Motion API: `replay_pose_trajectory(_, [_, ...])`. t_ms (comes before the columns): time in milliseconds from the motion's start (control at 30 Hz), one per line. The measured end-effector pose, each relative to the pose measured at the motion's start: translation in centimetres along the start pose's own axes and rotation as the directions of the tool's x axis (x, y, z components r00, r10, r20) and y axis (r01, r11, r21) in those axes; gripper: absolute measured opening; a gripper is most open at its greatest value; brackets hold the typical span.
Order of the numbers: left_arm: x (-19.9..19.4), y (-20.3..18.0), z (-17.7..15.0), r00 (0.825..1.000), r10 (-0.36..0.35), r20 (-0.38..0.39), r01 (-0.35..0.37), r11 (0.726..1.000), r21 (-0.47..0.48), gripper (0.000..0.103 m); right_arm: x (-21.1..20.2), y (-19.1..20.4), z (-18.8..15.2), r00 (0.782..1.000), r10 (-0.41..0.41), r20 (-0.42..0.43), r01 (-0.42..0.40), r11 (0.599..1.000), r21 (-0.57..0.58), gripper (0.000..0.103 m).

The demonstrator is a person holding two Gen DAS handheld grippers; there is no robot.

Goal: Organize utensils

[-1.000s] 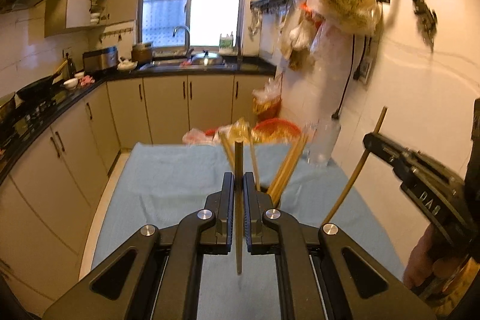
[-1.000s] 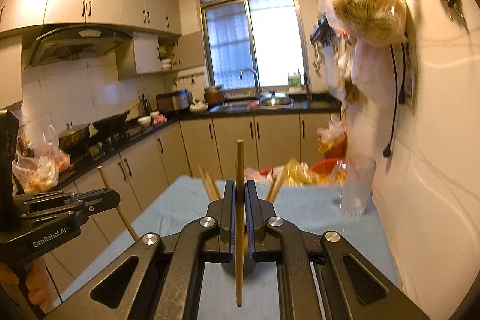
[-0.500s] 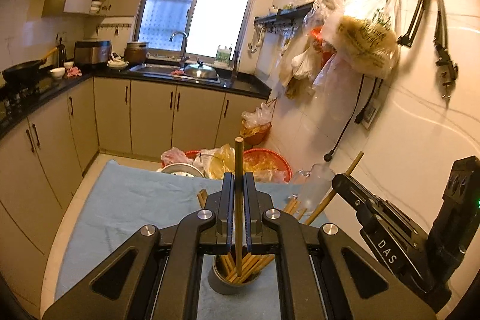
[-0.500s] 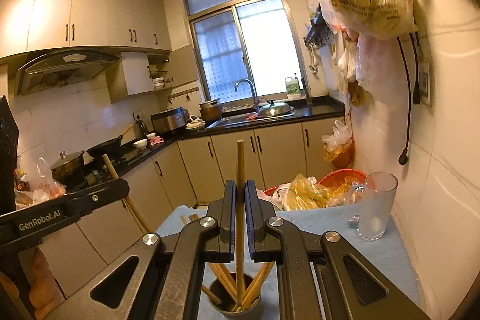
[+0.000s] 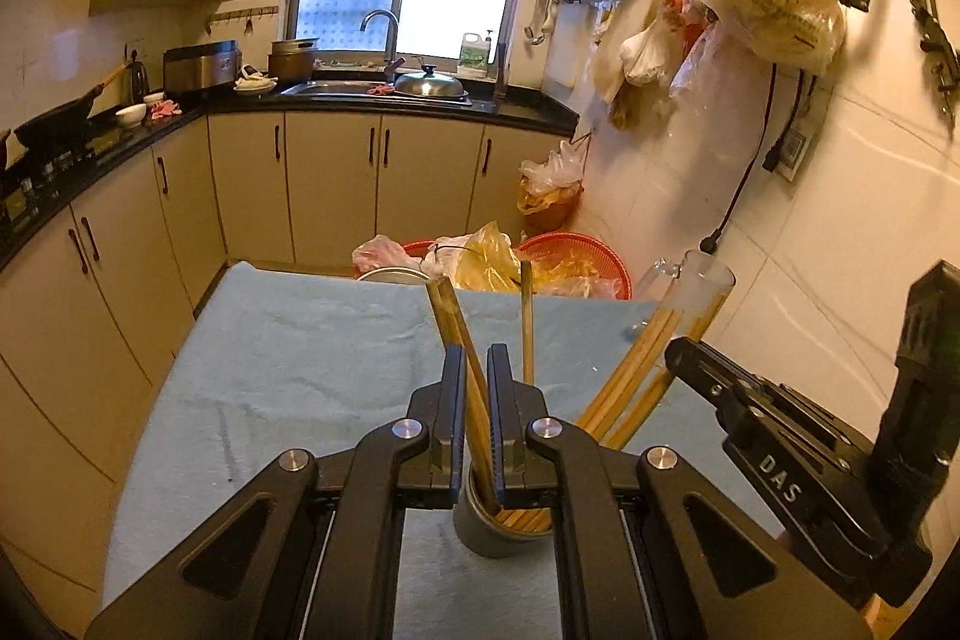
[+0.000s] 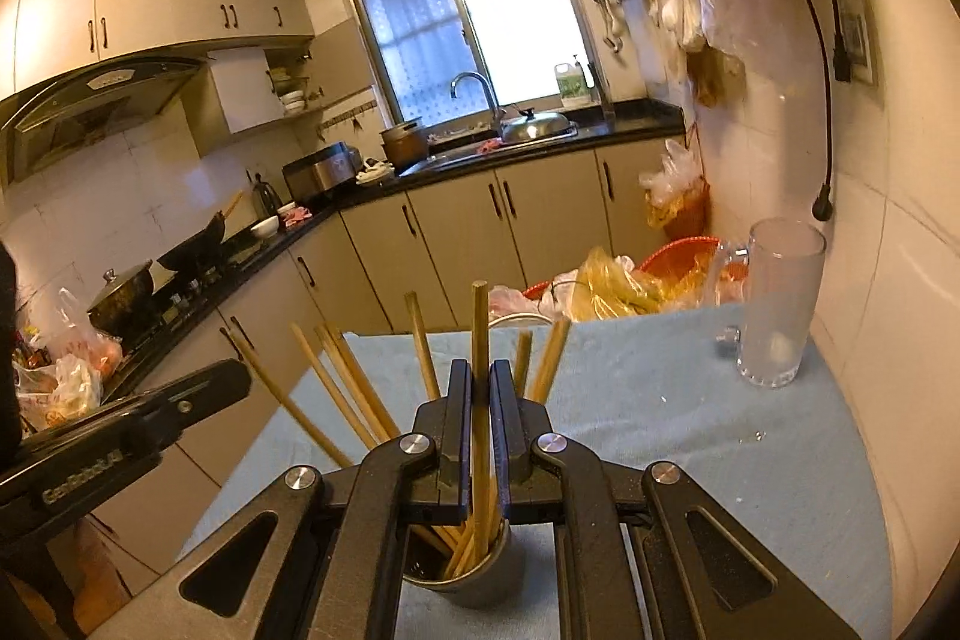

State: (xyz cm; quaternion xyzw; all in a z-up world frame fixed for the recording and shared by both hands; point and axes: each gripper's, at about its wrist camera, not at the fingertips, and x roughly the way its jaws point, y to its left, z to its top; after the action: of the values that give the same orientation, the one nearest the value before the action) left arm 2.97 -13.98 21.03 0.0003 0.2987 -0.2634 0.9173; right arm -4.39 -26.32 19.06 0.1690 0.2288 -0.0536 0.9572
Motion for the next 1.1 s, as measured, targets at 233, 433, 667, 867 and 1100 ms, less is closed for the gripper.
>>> replay_pose_trajectory(233, [-2.1, 0.3, -0.8, 1.000, 0.016, 0.017, -0.016, 1.000, -0.021, 0.034, -0.6, 0.0, 0.1, 1.000, 0.003, -0.003, -0.003, 1.000, 0.002, 0.028])
replay_pose_trajectory(433, [-5.0, 0.6, -1.6, 0.998, 0.046, 0.032, -0.044, 0.998, -0.040, 0.045, -3.3, 1.0, 0.2, 1.000, -0.004, 0.016, 0.004, 1.000, -0.030, 0.039])
replay_pose_trajectory(667, [-9.1, 0.1, -3.9, 0.996, 0.082, 0.035, -0.080, 0.995, -0.062, 0.058, -8.3, 1.6, -0.4, 0.999, -0.013, 0.035, 0.015, 0.998, -0.057, 0.050])
replay_pose_trajectory(867, [-13.2, -0.9, -7.0, 0.989, 0.133, 0.067, -0.130, 0.990, -0.046, 0.068, -12.5, 1.7, -1.8, 0.999, -0.027, 0.029, 0.029, 0.997, -0.072, 0.057])
replay_pose_trajectory(1100, [-18.3, -1.9, -10.9, 0.958, 0.236, 0.161, -0.239, 0.971, -0.004, 0.086, -16.5, 1.3, -5.5, 0.997, -0.080, -0.013, 0.078, 0.991, -0.107, 0.061])
